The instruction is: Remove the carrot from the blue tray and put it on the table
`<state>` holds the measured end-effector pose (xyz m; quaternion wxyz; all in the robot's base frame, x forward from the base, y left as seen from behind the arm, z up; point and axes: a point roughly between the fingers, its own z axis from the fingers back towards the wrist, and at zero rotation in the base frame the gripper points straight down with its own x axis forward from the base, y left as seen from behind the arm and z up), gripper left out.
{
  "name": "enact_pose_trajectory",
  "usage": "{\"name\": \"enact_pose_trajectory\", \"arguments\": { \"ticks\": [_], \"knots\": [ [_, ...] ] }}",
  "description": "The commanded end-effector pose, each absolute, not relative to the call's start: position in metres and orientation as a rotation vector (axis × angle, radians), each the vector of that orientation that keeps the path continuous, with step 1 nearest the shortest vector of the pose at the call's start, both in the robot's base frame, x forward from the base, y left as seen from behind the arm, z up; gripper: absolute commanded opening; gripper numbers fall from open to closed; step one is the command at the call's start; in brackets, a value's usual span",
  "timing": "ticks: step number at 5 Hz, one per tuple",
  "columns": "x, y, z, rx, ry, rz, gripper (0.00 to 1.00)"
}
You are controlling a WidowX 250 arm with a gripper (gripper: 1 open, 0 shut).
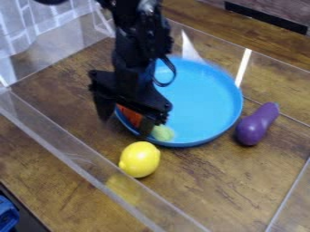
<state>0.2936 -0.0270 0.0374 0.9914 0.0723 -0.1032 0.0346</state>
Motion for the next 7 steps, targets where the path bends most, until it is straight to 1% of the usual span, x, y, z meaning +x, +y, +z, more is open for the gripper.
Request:
{"name": "enact_pose_trajectory", "arguments": {
  "ticks": [1,2,3,4,5,6,7],
  "knots": [
    [0.295,-0.041,0.029,0.141,-0.235,0.025,1.0],
    [0.294,-0.039,0.024,0.156,-0.221,-0.003,1.0],
    [0.294,-0.027,0.022,0.155,-0.212,-0.022,0.0],
    [0.281,-0.027,0.023,0.172,-0.205,-0.001,0.0],
    [0.277,-0.02,0.03,0.196,-0.21,0.032,0.0],
    [0.286,-0.003,0.047,0.214,-0.224,0.009,0.0],
    [0.296,0.023,0.068,0.231,-0.237,0.016,0.0]
  ]
}}
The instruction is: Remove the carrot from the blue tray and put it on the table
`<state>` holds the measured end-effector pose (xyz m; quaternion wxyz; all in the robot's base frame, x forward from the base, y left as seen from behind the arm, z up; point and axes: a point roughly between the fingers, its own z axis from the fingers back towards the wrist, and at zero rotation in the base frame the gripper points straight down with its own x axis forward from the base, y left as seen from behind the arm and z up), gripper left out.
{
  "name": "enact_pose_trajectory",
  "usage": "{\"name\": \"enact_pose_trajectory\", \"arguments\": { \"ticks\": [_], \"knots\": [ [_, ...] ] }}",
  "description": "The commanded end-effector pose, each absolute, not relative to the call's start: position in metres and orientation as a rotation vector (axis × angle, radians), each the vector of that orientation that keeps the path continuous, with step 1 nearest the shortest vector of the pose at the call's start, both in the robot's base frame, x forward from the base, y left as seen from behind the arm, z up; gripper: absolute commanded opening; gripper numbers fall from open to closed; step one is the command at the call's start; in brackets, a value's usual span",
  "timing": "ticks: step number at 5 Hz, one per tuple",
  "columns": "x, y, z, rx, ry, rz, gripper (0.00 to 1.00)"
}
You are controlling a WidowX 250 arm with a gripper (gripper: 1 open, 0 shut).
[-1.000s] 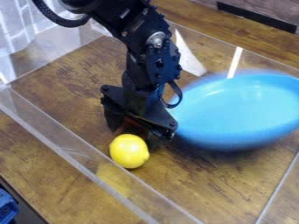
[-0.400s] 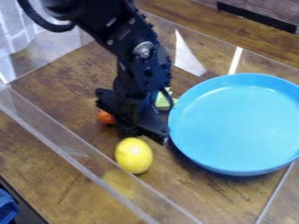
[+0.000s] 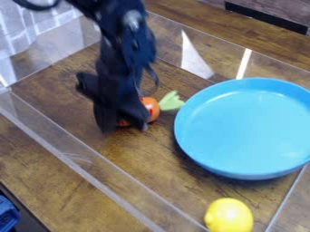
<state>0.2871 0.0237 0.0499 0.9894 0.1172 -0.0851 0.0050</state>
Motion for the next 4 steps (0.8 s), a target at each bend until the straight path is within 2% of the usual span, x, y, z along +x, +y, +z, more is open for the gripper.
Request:
{"name": "enact_pose_trajectory", "arguments": {
  "ticks": [1,2,3,4],
  "knots": [
    [0.308,0.053,0.091,0.244,-0.259,0.03,0.0],
    [0.315,0.067,0.082,0.252,-0.259,0.036,1.0],
    [0.318,0.076,0.069,0.252,-0.251,0.033,1.0],
    [0.316,0.066,0.064,0.251,-0.256,0.02,1.0]
  ]
}}
